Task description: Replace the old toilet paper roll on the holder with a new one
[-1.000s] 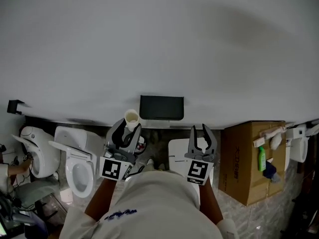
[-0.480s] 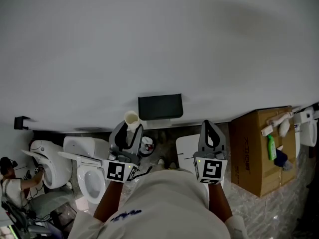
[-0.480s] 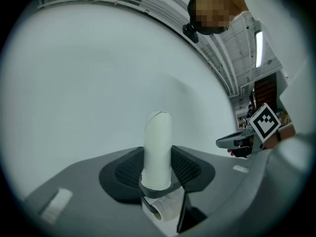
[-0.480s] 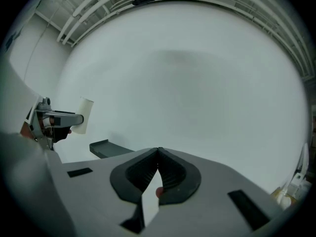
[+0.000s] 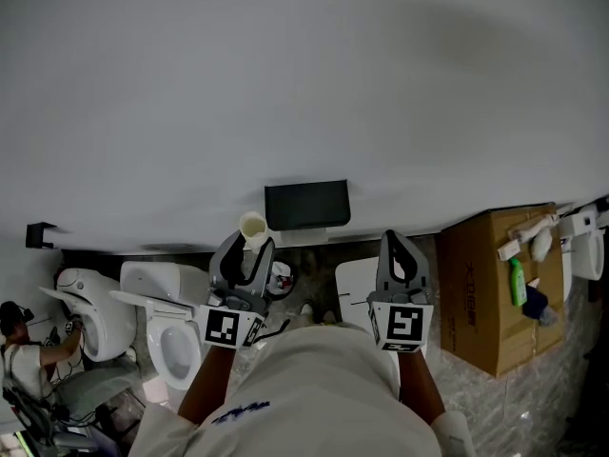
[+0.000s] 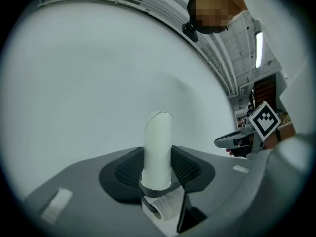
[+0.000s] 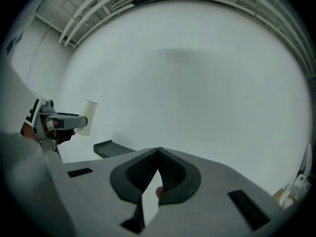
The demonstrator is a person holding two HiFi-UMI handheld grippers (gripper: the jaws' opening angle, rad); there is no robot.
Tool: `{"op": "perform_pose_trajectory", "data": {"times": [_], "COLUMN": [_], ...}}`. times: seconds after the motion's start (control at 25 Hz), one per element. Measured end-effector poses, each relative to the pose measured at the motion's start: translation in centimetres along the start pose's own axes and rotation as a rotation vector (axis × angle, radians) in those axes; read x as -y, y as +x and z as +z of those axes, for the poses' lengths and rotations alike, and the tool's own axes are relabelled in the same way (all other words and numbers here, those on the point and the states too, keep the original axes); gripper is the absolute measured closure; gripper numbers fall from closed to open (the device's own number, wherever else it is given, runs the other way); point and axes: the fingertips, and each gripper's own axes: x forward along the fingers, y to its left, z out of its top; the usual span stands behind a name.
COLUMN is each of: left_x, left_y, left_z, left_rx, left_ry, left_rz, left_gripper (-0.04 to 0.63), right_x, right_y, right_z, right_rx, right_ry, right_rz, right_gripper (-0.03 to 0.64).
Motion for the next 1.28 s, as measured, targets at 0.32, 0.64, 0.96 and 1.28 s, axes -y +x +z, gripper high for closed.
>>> {"op": "perform_pose_trajectory", "data": {"times": [0.32,0.64,0.96,1.28], "left_x": [-0.13,0.09,0.14,0.08], "left_y": [-0.12,0.19,0.48,0.69], "left_z": [0.07,-0.15,-0.35,-0.36], "left_rx": [0.002,-0.005,-0.008,-0.011], "left_ry": [0.000,-0.001,-0.001,0.001], "left_rz": [0.001,-0.008,-0.012,-0.012], "left_gripper": [0.419,0.419,0.419,0.419], "right_x": [-0.23,-0.33,-0.39,-0.33], "right_y": [0.10,0.31,0.66,0.94], "right_z": [0.12,-0.18,-0.48,-0.60], "right_rx": [-0.002,-0.011,-0.019,-0.020], "right_ry": [-0.009,-0.013,-0.008,-0.005], "right_rz": [0.009,0.017,0.026,0.028], "right_gripper": [0.614,0.614,0.614,0.614]}}
